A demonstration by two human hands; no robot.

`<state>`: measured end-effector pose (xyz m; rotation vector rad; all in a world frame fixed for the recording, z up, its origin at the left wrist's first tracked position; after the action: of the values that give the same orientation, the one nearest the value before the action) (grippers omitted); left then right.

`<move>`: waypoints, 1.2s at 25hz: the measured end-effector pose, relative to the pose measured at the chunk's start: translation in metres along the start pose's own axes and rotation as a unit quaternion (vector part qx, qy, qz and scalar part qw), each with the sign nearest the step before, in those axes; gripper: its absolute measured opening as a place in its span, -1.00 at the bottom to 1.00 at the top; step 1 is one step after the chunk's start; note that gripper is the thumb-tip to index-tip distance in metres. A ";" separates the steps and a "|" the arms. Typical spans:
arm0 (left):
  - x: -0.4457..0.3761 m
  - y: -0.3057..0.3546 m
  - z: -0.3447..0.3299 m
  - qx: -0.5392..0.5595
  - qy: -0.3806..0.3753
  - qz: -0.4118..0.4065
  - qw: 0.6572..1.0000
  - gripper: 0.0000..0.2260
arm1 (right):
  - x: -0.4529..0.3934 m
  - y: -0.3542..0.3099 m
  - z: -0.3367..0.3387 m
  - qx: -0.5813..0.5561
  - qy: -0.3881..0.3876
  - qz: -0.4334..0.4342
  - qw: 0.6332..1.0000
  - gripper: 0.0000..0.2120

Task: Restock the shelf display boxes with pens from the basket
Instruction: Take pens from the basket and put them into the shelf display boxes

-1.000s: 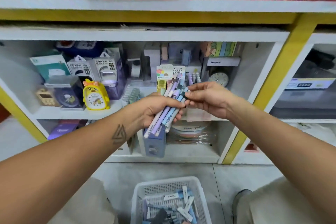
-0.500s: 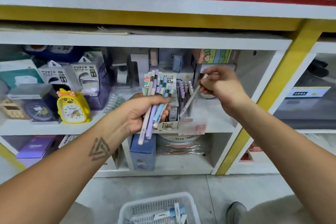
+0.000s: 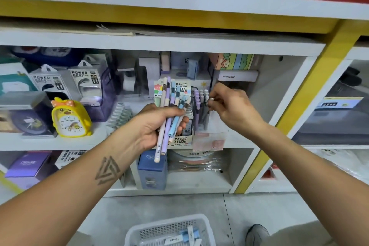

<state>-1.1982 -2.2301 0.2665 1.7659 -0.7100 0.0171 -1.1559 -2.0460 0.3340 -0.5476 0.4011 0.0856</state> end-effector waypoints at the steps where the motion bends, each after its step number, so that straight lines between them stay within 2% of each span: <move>1: 0.000 0.001 0.002 -0.001 0.003 -0.002 1.000 -0.81 | -0.001 0.001 -0.003 0.010 -0.006 0.000 1.000 -0.86; 7: 0.002 0.000 0.002 -0.008 0.008 -0.006 1.000 -0.83 | -0.006 0.005 -0.010 -0.018 -0.031 -0.010 0.999 -0.83; 9: 0.001 -0.001 0.000 -0.005 0.005 -0.006 1.000 -0.86 | -0.007 0.004 -0.013 -0.023 -0.029 -0.001 0.999 -0.89; 11: 0.001 -0.002 -0.001 -0.007 0.000 -0.003 1.000 -0.88 | -0.008 -0.006 -0.011 0.033 0.005 0.048 0.998 -0.94; 13: 0.001 -0.004 -0.003 -0.013 -0.009 0.000 1.000 -0.90 | -0.010 -0.012 -0.014 0.131 0.020 0.079 0.988 -0.85; 16: 0.002 -0.005 -0.005 -0.017 -0.025 0.000 1.000 -0.93 | -0.013 -0.006 -0.023 0.202 -0.024 0.028 0.979 -0.75; 17: 0.003 -0.005 -0.006 -0.015 -0.029 -0.001 0.999 -0.92 | -0.012 -0.006 -0.022 0.176 -0.021 0.017 0.984 -0.74; 19: 0.002 -0.005 -0.009 -0.008 -0.037 0.000 0.999 -0.89 | -0.011 -0.006 -0.015 0.009 0.016 -0.036 0.999 -0.77; 21: 0.003 -0.004 -0.012 -0.005 -0.040 -0.001 0.999 -0.88 | -0.010 0.000 -0.017 -0.224 0.017 -0.121 0.967 -0.86; 23: 0.005 -0.004 -0.015 -0.007 -0.044 -0.002 0.999 -0.91 | -0.005 -0.004 -0.025 -0.353 -0.006 -0.163 0.921 -0.91; 25: 0.007 -0.004 -0.017 -0.002 -0.053 -0.001 0.999 -0.89 | -0.003 -0.006 -0.028 -0.415 -0.009 -0.181 0.892 -0.91; 27: 0.009 -0.002 -0.016 0.017 -0.049 0.000 0.999 -0.81 | -0.005 -0.001 -0.021 -0.454 0.029 -0.198 0.868 -0.91; 30: 0.009 0.009 0.005 0.045 0.018 -0.009 0.999 -0.81 | -0.009 0.008 -0.003 -0.448 0.112 -0.194 0.866 -0.92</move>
<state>-1.1969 -2.2392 0.2760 1.8538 -0.6759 0.0684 -1.1670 -2.0405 0.3317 -1.5636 0.4604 -0.1983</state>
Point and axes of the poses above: each hand's wrist, its own x-axis away from the middle knuckle, its own z-axis out of the back of the hand, y = z × x, the point moved 8 cm from there along -x, towards the middle knuckle, and after that the axes turned 1 degree about z, right-handed, at the moved point
